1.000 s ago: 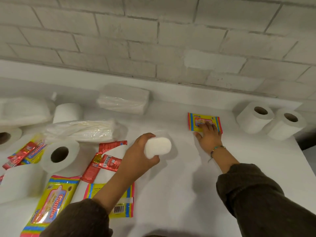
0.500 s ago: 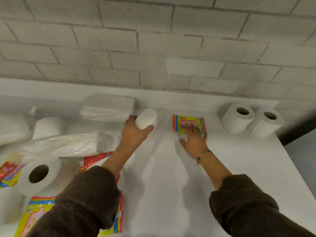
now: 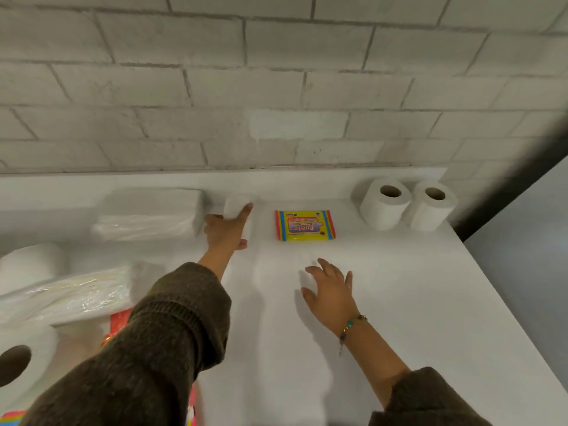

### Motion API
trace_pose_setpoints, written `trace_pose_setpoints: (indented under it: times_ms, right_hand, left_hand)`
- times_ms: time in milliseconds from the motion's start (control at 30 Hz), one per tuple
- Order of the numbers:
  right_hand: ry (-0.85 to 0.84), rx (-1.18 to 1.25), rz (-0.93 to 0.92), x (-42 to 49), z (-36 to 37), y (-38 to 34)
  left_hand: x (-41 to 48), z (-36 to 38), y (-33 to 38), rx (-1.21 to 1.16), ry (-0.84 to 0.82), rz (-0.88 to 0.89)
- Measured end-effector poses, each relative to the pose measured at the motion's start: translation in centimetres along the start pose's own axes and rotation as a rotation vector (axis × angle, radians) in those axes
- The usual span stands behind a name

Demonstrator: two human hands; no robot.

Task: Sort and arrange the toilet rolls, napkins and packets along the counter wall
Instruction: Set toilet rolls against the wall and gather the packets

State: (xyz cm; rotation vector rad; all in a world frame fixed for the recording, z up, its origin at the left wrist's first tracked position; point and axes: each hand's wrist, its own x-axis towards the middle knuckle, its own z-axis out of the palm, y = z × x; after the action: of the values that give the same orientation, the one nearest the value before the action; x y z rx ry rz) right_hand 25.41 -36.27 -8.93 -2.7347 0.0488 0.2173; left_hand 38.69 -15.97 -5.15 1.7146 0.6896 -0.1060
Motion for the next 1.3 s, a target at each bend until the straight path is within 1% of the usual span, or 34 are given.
trace_pose_setpoints:
  times_ms: [133,267,333,400,467,600,733,800,933,1000,1033,1167,1300]
  right_hand:
    - [0.029,-0.002,-0.029,-0.7,-0.4,-0.3]
    - [0.049,0.007,-0.103,-1.5,-0.4,-2.2]
    - [0.046,0.022,-0.167,-2.1,0.3,-3.9]
    - [0.038,0.042,-0.240,-2.9,1.1,-5.5]
    - [0.010,0.043,-0.327,-3.9,2.2,-7.3]
    - [-0.061,0.057,-0.492,-6.4,4.5,-10.6]
    - [0.011,0.140,-0.717,-9.3,6.6,-13.3]
    - [-0.035,0.108,-0.830,-10.5,7.6,-14.3]
    - [-0.203,0.016,-0.995,-12.1,10.1,-15.4]
    - [-0.266,-0.017,-1.016,-12.5,10.9,-15.5]
    - [-0.265,-0.046,-1.024,-12.6,11.3,-15.4]
    - [-0.209,-0.094,-1.024,-12.4,11.5,-15.7]
    - [-0.144,-0.203,-1.009,-12.0,11.1,-14.8]
  left_hand:
    - [-2.8,-2.9,0.2,-0.012,-0.023,0.091]
    - [-7.4,-8.4,-1.8,0.066,-0.091,0.318]
    - [-9.8,-11.7,-3.5,0.125,-0.103,0.389]
    - [-11.4,-14.7,-5.6,0.172,-0.099,0.389]
    - [-12.8,-17.5,-7.9,0.189,-0.051,0.357]
    - [-15.5,-21.2,-11.6,0.255,0.105,0.352]
    - [-17.9,-22.9,-14.4,0.245,0.211,0.335]
    - [-18.4,-23.3,-15.7,0.249,0.229,0.319]
    - [-19.2,-24.4,-17.6,0.291,0.255,0.313]
    - [-19.3,-24.8,-18.0,0.306,0.255,0.323]
    - [-19.4,-24.9,-18.1,0.317,0.253,0.328]
    - [-19.1,-24.8,-17.5,0.360,0.237,0.360]
    - [-18.1,-24.1,-16.7,0.369,0.172,0.431]
